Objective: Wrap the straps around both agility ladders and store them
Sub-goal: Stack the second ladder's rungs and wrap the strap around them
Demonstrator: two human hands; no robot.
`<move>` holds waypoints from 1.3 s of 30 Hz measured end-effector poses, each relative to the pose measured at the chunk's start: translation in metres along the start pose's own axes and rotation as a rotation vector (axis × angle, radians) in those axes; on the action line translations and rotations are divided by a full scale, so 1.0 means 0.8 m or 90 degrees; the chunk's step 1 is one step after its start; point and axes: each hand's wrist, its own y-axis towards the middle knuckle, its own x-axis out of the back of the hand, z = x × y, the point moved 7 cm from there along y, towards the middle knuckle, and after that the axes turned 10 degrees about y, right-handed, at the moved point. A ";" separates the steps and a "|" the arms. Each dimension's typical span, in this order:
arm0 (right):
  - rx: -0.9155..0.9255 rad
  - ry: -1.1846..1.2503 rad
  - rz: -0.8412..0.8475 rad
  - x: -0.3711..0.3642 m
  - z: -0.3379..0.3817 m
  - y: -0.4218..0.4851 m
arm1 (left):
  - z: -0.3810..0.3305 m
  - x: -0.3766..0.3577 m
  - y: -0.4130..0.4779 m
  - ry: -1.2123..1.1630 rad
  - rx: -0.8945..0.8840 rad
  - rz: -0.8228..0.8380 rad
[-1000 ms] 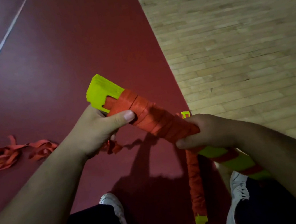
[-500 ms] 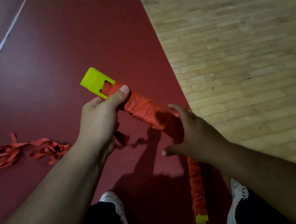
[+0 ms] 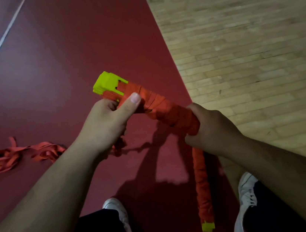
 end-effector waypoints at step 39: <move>-0.115 0.537 0.474 -0.026 0.015 -0.030 | 0.017 -0.023 -0.004 -0.163 -0.111 0.239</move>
